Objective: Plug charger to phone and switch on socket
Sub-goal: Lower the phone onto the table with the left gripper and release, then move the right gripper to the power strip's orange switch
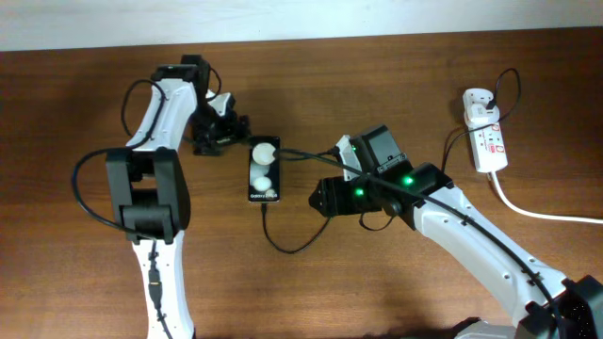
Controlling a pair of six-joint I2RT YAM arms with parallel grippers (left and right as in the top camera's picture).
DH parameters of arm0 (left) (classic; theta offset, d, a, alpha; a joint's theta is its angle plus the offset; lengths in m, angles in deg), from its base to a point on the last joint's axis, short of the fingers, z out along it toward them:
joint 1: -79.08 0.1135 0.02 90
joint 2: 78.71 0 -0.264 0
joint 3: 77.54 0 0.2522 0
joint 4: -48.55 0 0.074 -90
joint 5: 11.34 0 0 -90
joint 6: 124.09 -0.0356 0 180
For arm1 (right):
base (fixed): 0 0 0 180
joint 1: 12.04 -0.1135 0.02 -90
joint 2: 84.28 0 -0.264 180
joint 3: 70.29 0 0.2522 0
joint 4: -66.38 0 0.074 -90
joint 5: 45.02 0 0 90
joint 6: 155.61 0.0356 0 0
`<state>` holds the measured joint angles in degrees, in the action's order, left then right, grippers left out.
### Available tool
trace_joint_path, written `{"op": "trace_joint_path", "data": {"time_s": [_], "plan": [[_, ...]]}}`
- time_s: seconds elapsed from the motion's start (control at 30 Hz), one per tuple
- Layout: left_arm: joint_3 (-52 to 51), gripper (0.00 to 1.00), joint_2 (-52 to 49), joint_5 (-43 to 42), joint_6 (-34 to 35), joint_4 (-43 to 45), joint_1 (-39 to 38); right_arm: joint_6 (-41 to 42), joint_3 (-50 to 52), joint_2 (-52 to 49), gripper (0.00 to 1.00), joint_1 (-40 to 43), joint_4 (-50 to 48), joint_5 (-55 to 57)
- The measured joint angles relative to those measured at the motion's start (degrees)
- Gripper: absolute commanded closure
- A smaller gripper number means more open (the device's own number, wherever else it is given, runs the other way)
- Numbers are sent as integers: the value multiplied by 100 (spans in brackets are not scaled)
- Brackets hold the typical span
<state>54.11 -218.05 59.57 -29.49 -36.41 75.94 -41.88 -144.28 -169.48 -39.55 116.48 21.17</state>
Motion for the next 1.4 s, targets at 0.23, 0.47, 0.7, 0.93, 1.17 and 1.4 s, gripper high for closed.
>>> {"op": "trace_joint_path", "data": {"time_s": [0.23,0.47,0.7,0.93,1.17,1.4], "plan": [[496,10,1379,544,68,-170,160,-282,-24,120,36,0,424,2],[730,1,3915,568,92,-188,160,-638,-997,579,34,0,1523,511],[726,1,4203,568,105,-798,160,-918,-2649,651,34,4,2747,1174],[726,1,4203,566,105,-859,160,-916,-3294,684,34,1231,3261,1493],[726,1,4203,568,105,-857,160,-922,-3296,575,34,2868,3377,1469],[726,1,4203,568,105,-859,160,-1069,-3296,-37,62,3427,3375,1456]]}}
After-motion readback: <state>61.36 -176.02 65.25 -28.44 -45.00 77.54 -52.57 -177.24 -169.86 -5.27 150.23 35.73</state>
